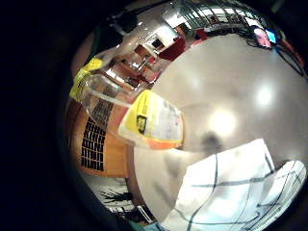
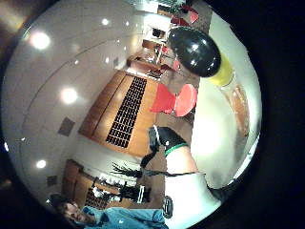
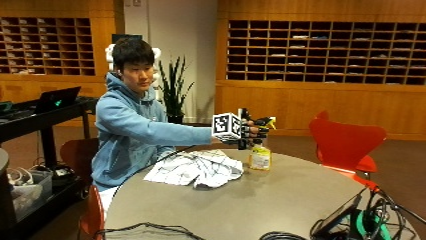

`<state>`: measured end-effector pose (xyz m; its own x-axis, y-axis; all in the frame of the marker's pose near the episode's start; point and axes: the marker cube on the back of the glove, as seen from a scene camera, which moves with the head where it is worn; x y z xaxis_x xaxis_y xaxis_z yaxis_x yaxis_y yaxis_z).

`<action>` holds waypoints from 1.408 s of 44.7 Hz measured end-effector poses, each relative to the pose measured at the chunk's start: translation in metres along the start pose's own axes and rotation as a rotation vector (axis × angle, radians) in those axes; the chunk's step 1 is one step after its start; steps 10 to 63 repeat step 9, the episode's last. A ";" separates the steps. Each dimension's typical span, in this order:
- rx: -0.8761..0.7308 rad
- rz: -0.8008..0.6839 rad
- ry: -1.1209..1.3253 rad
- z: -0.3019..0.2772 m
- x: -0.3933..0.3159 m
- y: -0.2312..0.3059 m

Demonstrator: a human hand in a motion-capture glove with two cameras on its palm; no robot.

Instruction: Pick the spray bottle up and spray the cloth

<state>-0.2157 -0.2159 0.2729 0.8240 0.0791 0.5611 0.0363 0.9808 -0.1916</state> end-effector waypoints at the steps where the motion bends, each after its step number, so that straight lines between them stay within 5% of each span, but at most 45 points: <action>1: -0.003 -0.001 -0.002 -0.001 0.000 0.000; 63: -0.002 -0.007 -0.017 -0.003 -0.004 0.003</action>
